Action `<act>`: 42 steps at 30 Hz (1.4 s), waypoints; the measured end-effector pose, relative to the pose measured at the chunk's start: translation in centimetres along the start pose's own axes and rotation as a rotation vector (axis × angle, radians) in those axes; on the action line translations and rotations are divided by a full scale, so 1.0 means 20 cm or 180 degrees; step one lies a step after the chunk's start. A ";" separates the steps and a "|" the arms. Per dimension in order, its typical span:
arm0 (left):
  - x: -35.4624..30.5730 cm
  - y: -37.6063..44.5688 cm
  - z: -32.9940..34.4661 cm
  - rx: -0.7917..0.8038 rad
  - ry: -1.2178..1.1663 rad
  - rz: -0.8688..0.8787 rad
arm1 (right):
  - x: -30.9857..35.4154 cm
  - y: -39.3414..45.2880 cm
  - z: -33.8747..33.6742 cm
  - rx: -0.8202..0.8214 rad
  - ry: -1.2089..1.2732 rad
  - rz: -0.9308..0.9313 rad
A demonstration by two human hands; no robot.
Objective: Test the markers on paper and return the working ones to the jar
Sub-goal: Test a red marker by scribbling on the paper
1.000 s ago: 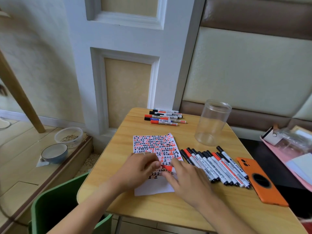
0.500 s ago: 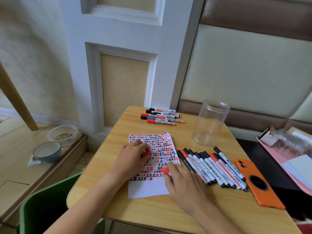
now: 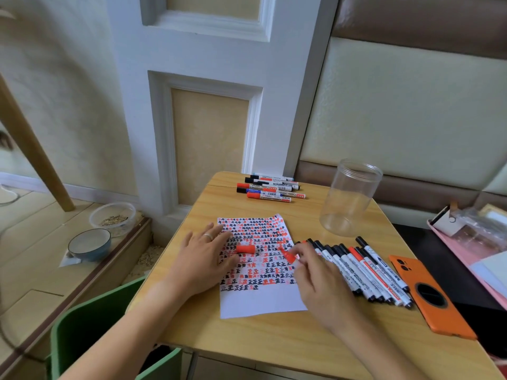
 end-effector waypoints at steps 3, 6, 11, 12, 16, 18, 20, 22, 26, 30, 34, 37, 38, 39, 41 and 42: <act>0.03 -0.04 0.00 0.0248 0.0050 -0.0078 | 0.01 0.02 -0.04 -0.0171 0.1074 0.0189; 0.04 -0.06 0.01 0.0312 0.0061 -0.0089 | 0.03 0.03 -0.03 -0.0029 0.2299 0.0562; 0.04 -0.06 0.02 0.0273 0.0156 -0.0093 | 0.02 0.04 0.04 0.0412 0.3970 0.1087; 0.04 -0.06 0.03 0.0279 0.0179 -0.0094 | 0.02 0.05 0.06 0.0458 0.3993 0.1046; 0.04 -0.05 0.04 0.0300 0.0215 -0.0099 | 0.05 0.04 0.10 0.0408 0.3285 0.0913; 0.05 -0.04 0.04 0.0281 0.0208 -0.0091 | 0.04 0.04 0.12 0.0254 0.2916 0.0902; 0.05 -0.04 0.05 0.0253 0.0211 -0.0081 | 0.04 0.04 0.13 0.0138 0.2737 0.0850; 0.05 -0.04 0.05 0.0231 0.0215 -0.0078 | 0.04 0.05 0.13 0.0114 0.2710 0.0788; 0.05 -0.04 0.05 0.0222 0.0219 -0.0075 | 0.04 0.05 0.15 0.0192 0.2500 0.0757; 0.06 -0.04 0.05 0.0294 0.0149 -0.0055 | 0.02 0.05 0.17 0.0025 0.2060 0.0847; 0.06 -0.03 0.05 0.0320 0.0203 -0.0024 | 0.02 0.04 0.18 -0.0031 0.1819 0.0889; 0.06 -0.04 0.05 0.0329 0.0224 -0.0031 | 0.02 0.04 0.19 0.0063 0.1779 0.0871; 0.06 -0.04 0.05 0.0328 0.0235 -0.0033 | 0.02 0.04 0.19 0.0095 0.1758 0.0852; 0.06 -0.04 0.05 0.0323 0.0244 -0.0031 | 0.02 0.04 0.20 0.0117 0.1731 0.0837; 0.06 -0.03 0.06 0.0319 0.0243 -0.0028 | 0.02 0.05 0.21 0.0133 0.1679 0.0826; 0.06 -0.03 0.06 0.0319 0.0237 -0.0028 | 0.02 0.05 0.21 0.0142 0.1663 0.0821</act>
Point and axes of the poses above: each hand's wrist, its own y-axis towards the middle knuckle, its own z-axis out of the palm, x = y × z, the point moved 4 cm from there along y, towards the middle knuckle, and after that the axes turned 1 degree about x, right-handed, at the moved point
